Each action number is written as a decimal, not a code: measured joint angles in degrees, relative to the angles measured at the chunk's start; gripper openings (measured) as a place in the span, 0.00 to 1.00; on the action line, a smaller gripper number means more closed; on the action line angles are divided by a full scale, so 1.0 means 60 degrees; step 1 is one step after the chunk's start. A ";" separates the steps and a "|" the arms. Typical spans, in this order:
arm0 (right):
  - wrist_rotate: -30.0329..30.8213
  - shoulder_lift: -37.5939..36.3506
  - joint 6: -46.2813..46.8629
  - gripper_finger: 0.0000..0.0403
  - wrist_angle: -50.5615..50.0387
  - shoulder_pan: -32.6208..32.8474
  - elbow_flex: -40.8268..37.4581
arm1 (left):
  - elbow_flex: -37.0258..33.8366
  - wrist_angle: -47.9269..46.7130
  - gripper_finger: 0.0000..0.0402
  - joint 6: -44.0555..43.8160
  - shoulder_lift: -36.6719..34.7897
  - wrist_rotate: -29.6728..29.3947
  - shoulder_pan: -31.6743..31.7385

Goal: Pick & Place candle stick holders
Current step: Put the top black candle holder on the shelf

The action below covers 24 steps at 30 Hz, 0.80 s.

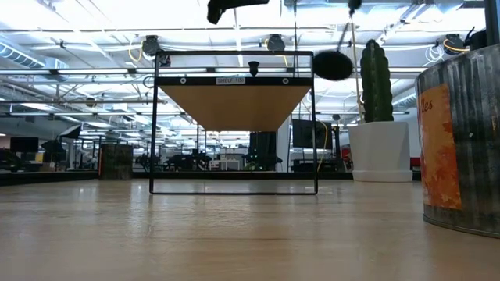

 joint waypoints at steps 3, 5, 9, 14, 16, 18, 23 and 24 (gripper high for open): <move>-0.0033 0.0007 -0.0215 0.00 0.0642 0.0345 -0.0003 | 0.0060 0.0085 0.56 0.0037 -0.0003 -0.0106 -0.0048; -0.0039 0.0007 -0.0478 0.00 0.1139 0.0543 0.0000 | 0.0066 0.0082 0.56 0.0174 -0.0009 -0.0308 -0.0098; -0.0197 0.0007 -0.1049 0.00 0.2545 0.0839 0.0000 | 0.0062 0.0462 0.56 0.0644 -0.0005 -0.0429 -0.0258; -0.0826 0.0279 -0.1557 0.00 0.3279 0.0925 0.0004 | 0.0062 0.0785 0.56 0.1032 -0.0017 -0.0597 -0.0460; -0.0816 0.0536 -0.1696 0.00 0.3228 0.0919 0.0000 | 0.0062 0.0989 0.56 0.1163 -0.0017 -0.0650 -0.0493; -0.0804 0.0813 -0.1930 0.00 0.3278 0.0910 0.0000 | 0.0062 0.1217 0.56 0.1237 -0.0017 -0.0654 -0.0493; -0.0794 0.1423 -0.2425 0.00 0.3401 0.0919 0.0000 | 0.0062 0.1243 0.56 0.1112 -0.0017 -0.0488 -0.0498; -0.0803 0.1497 -0.2528 0.00 0.3506 0.0916 0.0000 | 0.0062 0.1191 0.56 0.0982 -0.0017 -0.0453 -0.0505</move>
